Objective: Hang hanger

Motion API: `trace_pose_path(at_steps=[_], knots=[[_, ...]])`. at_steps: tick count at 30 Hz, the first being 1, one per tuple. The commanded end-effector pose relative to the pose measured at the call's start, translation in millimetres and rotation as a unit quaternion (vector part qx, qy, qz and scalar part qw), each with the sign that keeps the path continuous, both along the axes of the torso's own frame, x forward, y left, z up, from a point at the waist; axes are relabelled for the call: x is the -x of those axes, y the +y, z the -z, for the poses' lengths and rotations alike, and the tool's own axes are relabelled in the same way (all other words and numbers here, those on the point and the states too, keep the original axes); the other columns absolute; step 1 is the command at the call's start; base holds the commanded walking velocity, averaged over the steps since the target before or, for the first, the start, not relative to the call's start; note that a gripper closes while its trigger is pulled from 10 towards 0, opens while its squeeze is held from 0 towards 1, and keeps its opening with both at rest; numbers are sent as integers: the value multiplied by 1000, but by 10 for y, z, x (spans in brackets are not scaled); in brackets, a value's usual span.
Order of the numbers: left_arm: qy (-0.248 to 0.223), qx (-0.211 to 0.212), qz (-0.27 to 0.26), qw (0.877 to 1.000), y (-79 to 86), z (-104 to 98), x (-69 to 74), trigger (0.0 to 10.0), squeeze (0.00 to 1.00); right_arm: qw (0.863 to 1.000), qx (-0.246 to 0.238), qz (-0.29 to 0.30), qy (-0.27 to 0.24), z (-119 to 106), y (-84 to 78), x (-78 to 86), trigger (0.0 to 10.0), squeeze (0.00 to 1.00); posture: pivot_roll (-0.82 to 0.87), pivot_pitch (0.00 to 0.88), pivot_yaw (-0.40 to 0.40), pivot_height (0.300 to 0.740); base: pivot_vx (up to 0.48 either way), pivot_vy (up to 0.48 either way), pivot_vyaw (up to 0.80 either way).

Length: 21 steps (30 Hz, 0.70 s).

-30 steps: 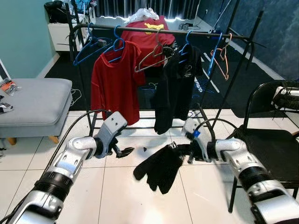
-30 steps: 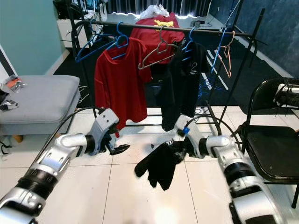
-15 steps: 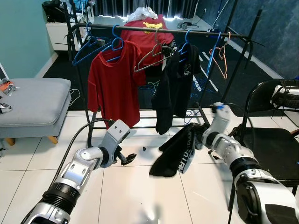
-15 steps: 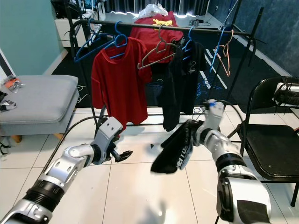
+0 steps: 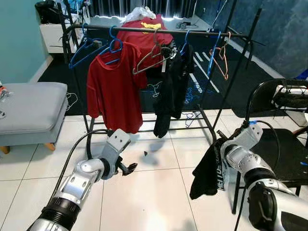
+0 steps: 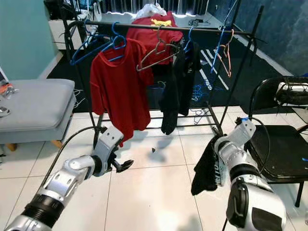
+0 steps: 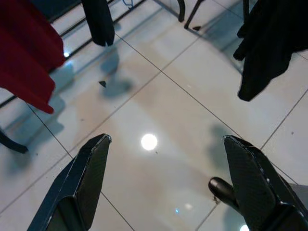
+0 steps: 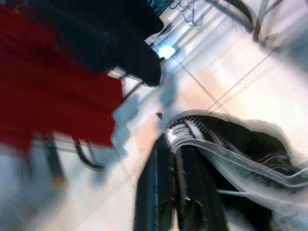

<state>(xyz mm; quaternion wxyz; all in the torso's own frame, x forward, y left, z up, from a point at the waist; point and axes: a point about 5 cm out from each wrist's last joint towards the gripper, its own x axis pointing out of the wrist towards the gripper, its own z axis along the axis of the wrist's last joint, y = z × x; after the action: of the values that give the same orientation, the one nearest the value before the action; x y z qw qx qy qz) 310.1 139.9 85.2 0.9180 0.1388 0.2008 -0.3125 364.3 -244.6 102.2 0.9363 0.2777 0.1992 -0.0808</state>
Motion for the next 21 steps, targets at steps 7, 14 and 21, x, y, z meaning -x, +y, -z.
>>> trace_pose_path(at_steps=[7,14,21], knots=[[-7,-29,-40,999,240,4,-9,10000,0,518,415,-742,-92,11,488,584,0,0,-149,21,-43,740,0,0,0],[-11,-38,-64,997,370,-9,-22,10000,0,415,436,-797,-44,94,281,748,0,0,-154,16,-44,740,0,0,0],[-22,-59,-97,993,588,-56,-68,10000,0,355,466,-810,-24,4,103,738,0,0,-155,16,-58,740,0,0,0]])
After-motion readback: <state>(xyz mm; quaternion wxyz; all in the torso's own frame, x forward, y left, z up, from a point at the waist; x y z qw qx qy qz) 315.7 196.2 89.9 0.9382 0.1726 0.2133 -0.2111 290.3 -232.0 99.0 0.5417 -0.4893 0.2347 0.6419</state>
